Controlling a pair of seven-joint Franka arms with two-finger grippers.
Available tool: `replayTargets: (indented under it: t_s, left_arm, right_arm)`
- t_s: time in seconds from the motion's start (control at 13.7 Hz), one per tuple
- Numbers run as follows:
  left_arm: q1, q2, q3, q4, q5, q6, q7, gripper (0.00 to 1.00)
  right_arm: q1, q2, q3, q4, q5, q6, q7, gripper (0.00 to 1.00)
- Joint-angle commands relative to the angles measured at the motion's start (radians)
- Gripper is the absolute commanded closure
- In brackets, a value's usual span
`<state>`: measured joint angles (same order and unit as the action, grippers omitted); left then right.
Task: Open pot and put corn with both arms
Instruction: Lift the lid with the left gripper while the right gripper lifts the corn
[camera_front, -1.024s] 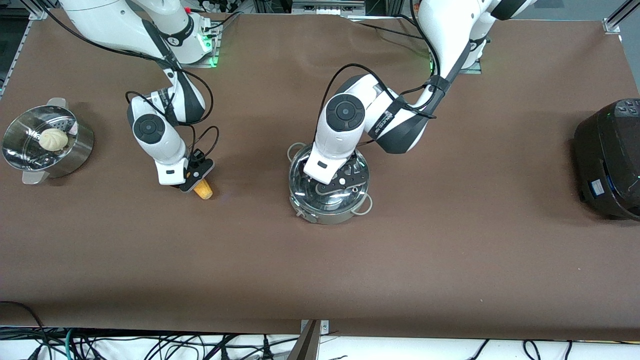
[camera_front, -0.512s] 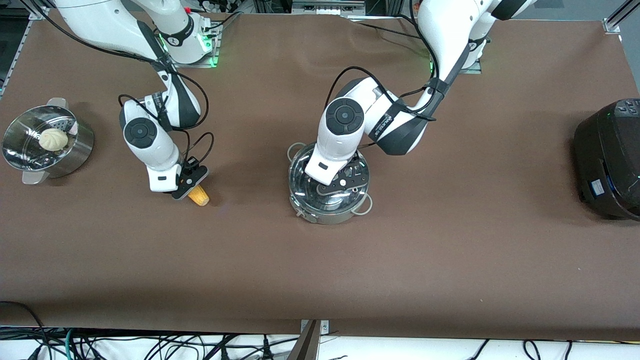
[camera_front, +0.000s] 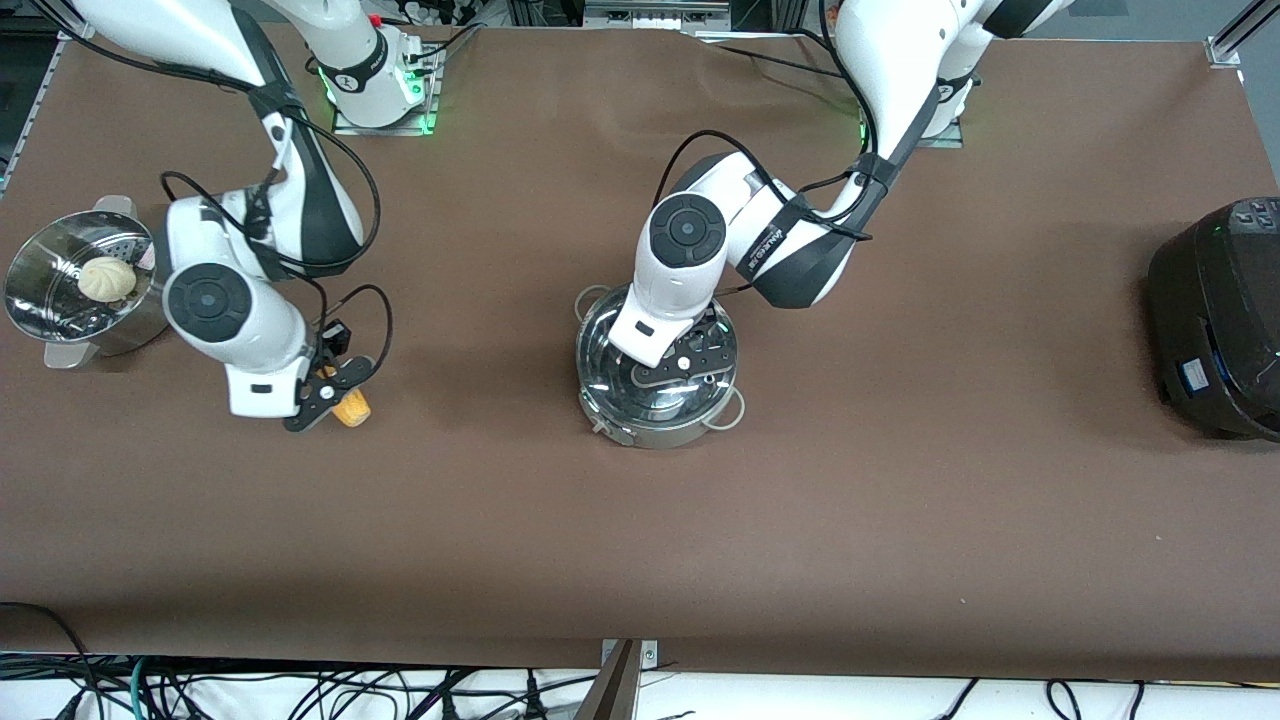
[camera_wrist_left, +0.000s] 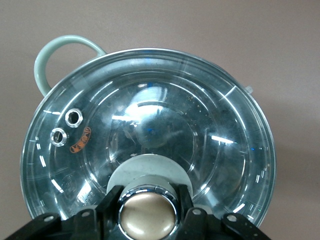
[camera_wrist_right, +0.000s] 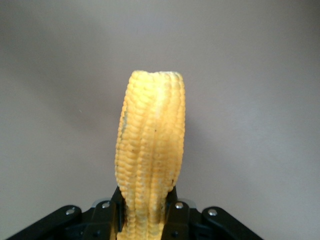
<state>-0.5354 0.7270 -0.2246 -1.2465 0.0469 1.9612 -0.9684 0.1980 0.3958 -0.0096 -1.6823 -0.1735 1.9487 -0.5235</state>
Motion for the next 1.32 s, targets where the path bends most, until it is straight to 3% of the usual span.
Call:
replayTargets:
  t_s: [0.0, 0.22, 0.37, 0.59, 0.88, 1.02, 1.24]
  left_arm:
    - [-0.005, -0.020, -0.006, -0.011, 0.014, -0.011, 0.008, 1.00]
    - [0.009, -0.070, -0.006, 0.001, 0.014, -0.108, 0.013, 1.00]
    - [0.034, -0.128, -0.007, 0.007, -0.001, -0.186, 0.013, 1.00]
    - [0.096, -0.210, -0.006, 0.038, -0.029, -0.303, 0.068, 1.00]
    - [0.257, -0.297, -0.007, -0.002, -0.029, -0.415, 0.390, 1.00]
    - [0.320, -0.403, -0.006, -0.136, -0.024, -0.421, 0.521, 1.00]
    - [0.486, -0.611, -0.007, -0.475, -0.027, -0.264, 0.740, 1.00]
  right_arm:
    - [-0.009, 0.000, 0.002, 0.123, 0.119, -0.138, -0.004, 1.00]
    - [-0.009, -0.014, -0.020, 0.257, 0.204, -0.316, 0.022, 1.00]
    - [-0.003, -0.014, -0.015, 0.303, 0.255, -0.381, 0.179, 1.00]
    - [0.055, -0.003, 0.003, 0.306, 0.315, -0.366, 0.437, 1.00]
    - [0.211, 0.063, 0.005, 0.306, 0.345, -0.199, 0.726, 1.00]
    - [0.311, 0.124, 0.003, 0.306, 0.374, -0.069, 0.822, 1.00]
    - [0.406, 0.208, 0.003, 0.308, 0.374, 0.142, 1.049, 1.00]
